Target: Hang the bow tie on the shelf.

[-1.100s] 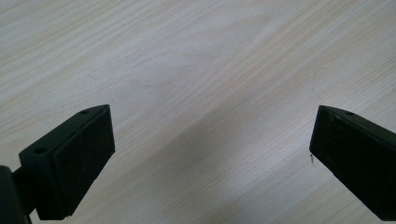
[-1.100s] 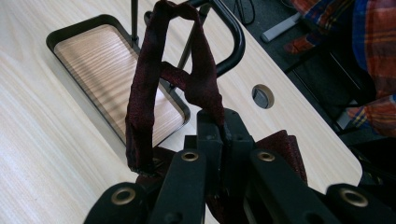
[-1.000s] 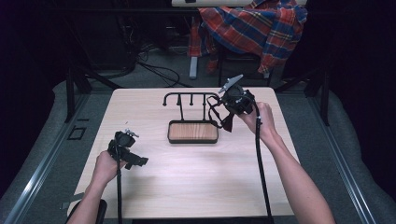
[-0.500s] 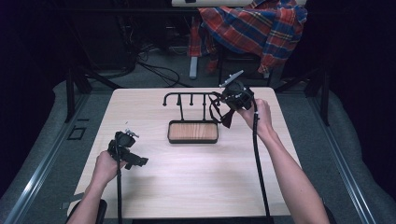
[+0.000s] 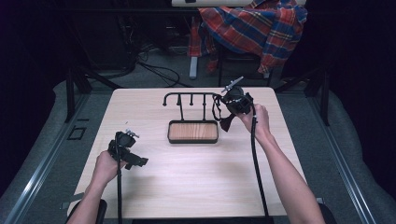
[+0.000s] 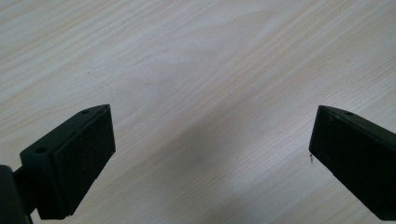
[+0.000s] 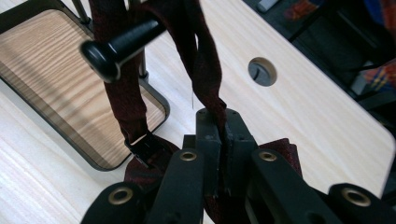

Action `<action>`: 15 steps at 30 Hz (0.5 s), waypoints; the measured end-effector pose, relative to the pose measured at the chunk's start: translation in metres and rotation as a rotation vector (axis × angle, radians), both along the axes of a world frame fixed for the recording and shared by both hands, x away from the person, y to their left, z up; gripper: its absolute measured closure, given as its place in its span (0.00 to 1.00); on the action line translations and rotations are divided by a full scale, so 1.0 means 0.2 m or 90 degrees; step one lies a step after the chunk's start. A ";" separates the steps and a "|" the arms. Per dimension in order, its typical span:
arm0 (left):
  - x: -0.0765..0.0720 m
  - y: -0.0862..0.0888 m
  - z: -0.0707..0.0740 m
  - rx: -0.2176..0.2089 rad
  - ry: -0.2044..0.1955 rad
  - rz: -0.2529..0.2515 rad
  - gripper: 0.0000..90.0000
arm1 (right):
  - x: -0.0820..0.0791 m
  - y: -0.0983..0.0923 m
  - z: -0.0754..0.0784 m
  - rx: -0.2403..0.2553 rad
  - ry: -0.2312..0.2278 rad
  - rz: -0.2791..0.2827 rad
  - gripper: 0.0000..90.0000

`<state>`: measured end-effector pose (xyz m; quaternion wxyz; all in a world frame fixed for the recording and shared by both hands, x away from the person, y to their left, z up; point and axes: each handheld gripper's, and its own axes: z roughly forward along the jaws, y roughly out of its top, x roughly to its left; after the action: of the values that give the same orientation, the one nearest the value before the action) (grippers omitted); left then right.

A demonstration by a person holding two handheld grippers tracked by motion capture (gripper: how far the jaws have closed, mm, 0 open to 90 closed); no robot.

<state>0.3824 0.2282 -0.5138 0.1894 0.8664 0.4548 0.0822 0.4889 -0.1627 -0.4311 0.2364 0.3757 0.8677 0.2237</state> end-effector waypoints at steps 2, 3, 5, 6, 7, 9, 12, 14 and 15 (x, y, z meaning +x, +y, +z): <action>0.00 0.00 0.00 0.000 0.000 -0.001 0.00 | 0.00 0.00 -0.02 0.013 0.003 -0.003 0.96; 0.00 0.00 0.00 0.001 0.000 -0.001 0.00 | 0.00 -0.01 -0.03 0.017 0.002 -0.002 0.96; 0.00 0.00 0.00 0.003 0.001 0.000 0.00 | 0.01 -0.01 -0.05 0.022 0.010 0.002 0.96; 0.00 0.00 0.00 0.004 0.001 0.000 0.01 | 0.01 -0.01 -0.06 0.022 0.016 0.003 0.95; 0.00 0.00 0.00 0.005 0.001 0.000 0.01 | 0.01 -0.01 -0.07 0.025 0.021 0.003 0.95; 0.00 0.00 0.00 0.004 0.001 0.000 0.01 | 0.01 -0.02 -0.09 0.037 0.024 0.002 0.95; 0.00 0.00 0.00 0.004 0.001 0.000 0.01 | 0.01 -0.03 -0.12 0.058 0.032 0.003 0.94; 0.00 0.00 0.00 0.005 0.002 0.001 0.01 | 0.01 -0.04 -0.14 0.073 0.036 0.004 0.93; 0.00 0.00 0.00 0.006 0.001 0.002 0.01 | 0.01 -0.04 -0.15 0.077 0.043 0.004 0.93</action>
<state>0.3823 0.2277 -0.5141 0.1853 0.8667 0.4556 0.0840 0.4914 -0.1701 -0.4610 0.1833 0.3941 0.8611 0.2636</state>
